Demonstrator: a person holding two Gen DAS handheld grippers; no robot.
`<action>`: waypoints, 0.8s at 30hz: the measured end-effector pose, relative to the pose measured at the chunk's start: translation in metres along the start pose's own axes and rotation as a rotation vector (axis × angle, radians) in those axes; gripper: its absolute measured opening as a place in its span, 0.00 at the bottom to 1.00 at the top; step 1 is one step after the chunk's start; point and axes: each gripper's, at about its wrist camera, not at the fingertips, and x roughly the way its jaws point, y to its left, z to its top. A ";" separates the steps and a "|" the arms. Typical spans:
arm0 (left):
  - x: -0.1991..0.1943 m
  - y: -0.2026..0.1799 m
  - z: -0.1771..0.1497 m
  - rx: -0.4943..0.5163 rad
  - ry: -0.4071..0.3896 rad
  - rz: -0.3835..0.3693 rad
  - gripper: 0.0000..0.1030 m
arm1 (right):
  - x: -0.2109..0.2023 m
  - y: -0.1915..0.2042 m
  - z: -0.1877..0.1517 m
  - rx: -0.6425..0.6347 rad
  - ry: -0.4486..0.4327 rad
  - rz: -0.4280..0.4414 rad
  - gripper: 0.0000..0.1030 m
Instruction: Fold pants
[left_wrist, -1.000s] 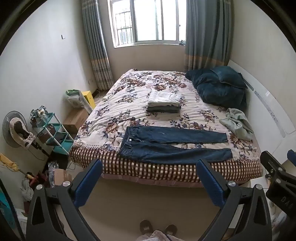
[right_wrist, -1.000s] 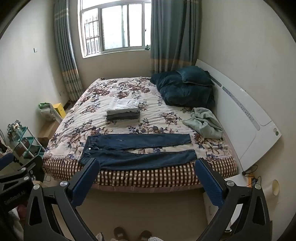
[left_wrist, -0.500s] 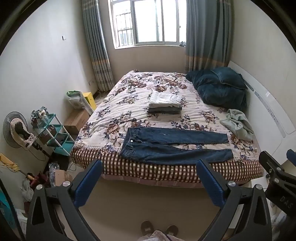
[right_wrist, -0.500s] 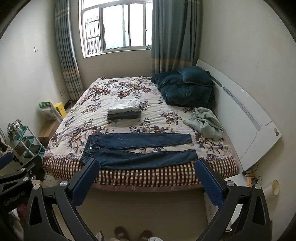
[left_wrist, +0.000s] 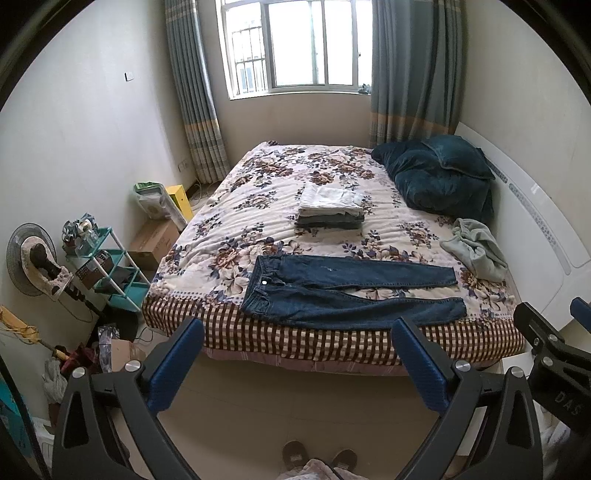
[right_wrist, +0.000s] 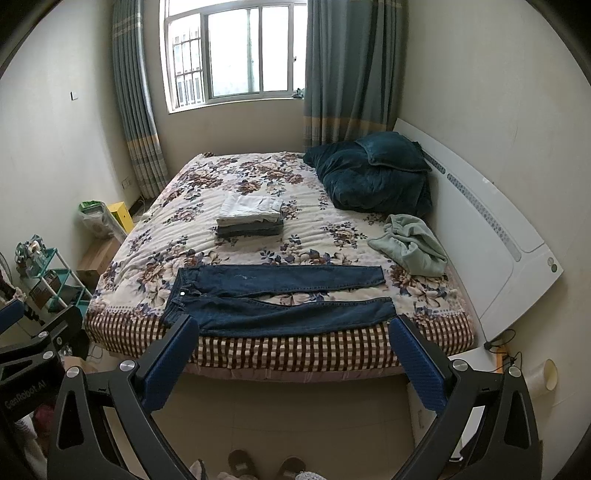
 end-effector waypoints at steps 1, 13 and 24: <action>0.000 0.000 0.000 -0.001 0.001 -0.001 1.00 | 0.000 0.000 0.000 0.000 0.000 0.000 1.00; 0.000 -0.001 0.002 -0.003 -0.004 -0.002 1.00 | -0.003 0.002 -0.001 -0.009 -0.002 -0.002 1.00; 0.000 0.000 0.002 -0.002 -0.006 -0.001 1.00 | -0.004 0.001 0.000 -0.009 0.002 0.003 1.00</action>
